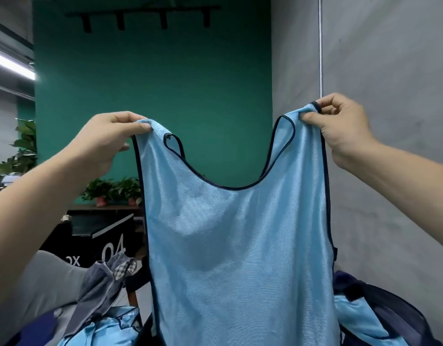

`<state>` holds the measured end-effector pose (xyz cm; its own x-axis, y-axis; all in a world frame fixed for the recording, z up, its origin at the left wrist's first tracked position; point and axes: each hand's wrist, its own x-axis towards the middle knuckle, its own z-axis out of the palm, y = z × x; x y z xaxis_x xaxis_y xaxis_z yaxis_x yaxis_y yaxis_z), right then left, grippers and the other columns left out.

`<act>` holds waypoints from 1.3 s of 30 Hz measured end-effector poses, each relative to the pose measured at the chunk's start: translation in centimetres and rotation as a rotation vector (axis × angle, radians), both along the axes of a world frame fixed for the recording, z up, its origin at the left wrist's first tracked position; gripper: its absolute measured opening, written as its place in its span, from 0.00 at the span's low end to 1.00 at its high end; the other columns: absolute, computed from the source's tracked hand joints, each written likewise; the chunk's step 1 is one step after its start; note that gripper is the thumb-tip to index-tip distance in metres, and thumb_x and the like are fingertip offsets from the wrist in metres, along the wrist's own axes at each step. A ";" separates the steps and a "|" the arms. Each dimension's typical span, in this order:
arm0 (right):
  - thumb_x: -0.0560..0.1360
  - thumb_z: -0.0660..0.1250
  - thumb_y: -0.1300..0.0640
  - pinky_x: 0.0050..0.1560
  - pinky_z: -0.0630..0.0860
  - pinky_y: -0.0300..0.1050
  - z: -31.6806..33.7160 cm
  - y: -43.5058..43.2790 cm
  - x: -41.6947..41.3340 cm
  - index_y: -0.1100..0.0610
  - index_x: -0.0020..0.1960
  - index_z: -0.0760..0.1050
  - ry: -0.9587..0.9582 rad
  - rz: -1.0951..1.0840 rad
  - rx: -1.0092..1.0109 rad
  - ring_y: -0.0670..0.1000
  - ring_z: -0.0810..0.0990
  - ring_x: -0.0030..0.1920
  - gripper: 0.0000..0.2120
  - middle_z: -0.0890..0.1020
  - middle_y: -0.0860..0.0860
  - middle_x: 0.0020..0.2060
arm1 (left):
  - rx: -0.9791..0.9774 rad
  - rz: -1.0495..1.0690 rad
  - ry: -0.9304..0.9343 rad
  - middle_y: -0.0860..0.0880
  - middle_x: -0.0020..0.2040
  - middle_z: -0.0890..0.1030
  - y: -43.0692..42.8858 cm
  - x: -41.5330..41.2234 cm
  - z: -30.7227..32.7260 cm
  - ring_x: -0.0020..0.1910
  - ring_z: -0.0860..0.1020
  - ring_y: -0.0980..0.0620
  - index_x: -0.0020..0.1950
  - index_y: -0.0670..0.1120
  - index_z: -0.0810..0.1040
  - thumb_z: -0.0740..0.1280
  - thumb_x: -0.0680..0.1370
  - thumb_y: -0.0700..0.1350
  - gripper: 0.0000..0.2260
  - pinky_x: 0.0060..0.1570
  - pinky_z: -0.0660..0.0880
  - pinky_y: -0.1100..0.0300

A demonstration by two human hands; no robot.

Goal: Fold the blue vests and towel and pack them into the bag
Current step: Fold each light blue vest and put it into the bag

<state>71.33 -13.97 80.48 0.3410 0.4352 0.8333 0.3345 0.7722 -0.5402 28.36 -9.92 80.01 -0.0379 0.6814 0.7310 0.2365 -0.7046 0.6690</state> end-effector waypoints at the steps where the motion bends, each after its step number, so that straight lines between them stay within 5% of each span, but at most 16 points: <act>1: 0.72 0.81 0.59 0.49 0.80 0.42 0.0 0.0 0.1 0.49 0.44 0.80 0.007 -0.008 -0.011 0.46 0.82 0.41 0.11 0.83 0.46 0.39 | -0.022 -0.024 -0.010 0.53 0.48 0.86 -0.2 0.2 0.1 0.50 0.79 0.52 0.46 0.51 0.87 0.76 0.78 0.45 0.02 0.53 0.70 0.51; 6: 0.69 0.79 0.56 0.50 0.78 0.49 0.0 0.0 0.0 0.48 0.43 0.76 0.032 -0.009 -0.070 0.49 0.81 0.44 0.12 0.84 0.50 0.44 | -0.117 -0.119 -0.044 0.49 0.44 0.85 -0.4 0.9 0.2 0.43 0.81 0.50 0.47 0.46 0.85 0.73 0.81 0.41 0.03 0.52 0.77 0.53; 12: 0.70 0.83 0.59 0.30 0.73 0.37 0.5 -1.4 -0.5 0.52 0.54 0.79 0.031 0.049 -0.140 0.42 0.80 0.33 0.17 0.83 0.48 0.46 | -0.142 -0.195 -0.082 0.46 0.47 0.87 -1.1 0.6 0.8 0.41 0.82 0.52 0.48 0.42 0.90 0.73 0.81 0.43 0.07 0.43 0.79 0.59; 17: 0.71 0.83 0.57 0.42 0.82 0.44 1.7 -2.9 -0.5 0.56 0.48 0.84 0.017 0.137 -0.172 0.50 0.84 0.39 0.10 0.86 0.52 0.42 | -0.175 -0.293 -0.106 0.44 0.53 0.84 -1.7 -0.1 1.6 0.48 0.82 0.49 0.61 0.40 0.86 0.74 0.81 0.49 0.15 0.47 0.82 0.57; 20: 0.73 0.82 0.56 0.50 0.84 0.49 2.8 -3.7 -0.3 0.56 0.44 0.83 0.024 0.155 -0.142 0.51 0.83 0.40 0.08 0.85 0.53 0.40 | -0.184 -0.347 -0.086 0.48 0.46 0.84 -2.2 -0.4 1.8 0.43 0.83 0.51 0.56 0.45 0.83 0.72 0.82 0.51 0.11 0.42 0.83 0.59; 28: 0.73 0.82 0.53 0.42 0.80 0.41 -0.2 0.5 0.1 0.53 0.43 0.82 -0.043 0.105 -0.247 0.48 0.81 0.39 0.09 0.84 0.50 0.41 | -0.183 -0.101 -0.044 0.49 0.48 0.87 2.9 -0.6 -2.5 0.44 0.84 0.53 0.50 0.47 0.88 0.76 0.79 0.52 0.09 0.45 0.82 0.58; 33: 0.75 0.80 0.53 0.31 0.76 0.37 -5.1 7.4 -0.6 0.54 0.44 0.80 -0.092 0.125 -0.481 0.47 0.81 0.39 0.09 0.85 0.50 0.43 | -0.335 -0.022 0.042 0.51 0.39 0.85 8.3 -0.6 -7.3 0.34 0.83 0.53 0.51 0.49 0.85 0.73 0.81 0.56 0.11 0.33 0.80 0.59; 39: 0.74 0.81 0.55 0.42 0.82 0.43 -9.6 16.8 -1.6 0.60 0.53 0.84 -0.159 0.098 -0.642 0.50 0.85 0.46 0.12 0.87 0.54 0.51 | -0.362 0.070 0.150 0.50 0.46 0.88 16.5 -1.1 -12.9 0.44 0.85 0.50 0.50 0.48 0.86 0.74 0.80 0.60 0.15 0.49 0.81 0.53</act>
<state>69.75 2.80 70.89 0.1687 0.8843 0.4353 0.3925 0.3448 -0.8526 27.23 6.57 67.13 -0.0051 0.8956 0.4448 0.3896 -0.4079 0.8258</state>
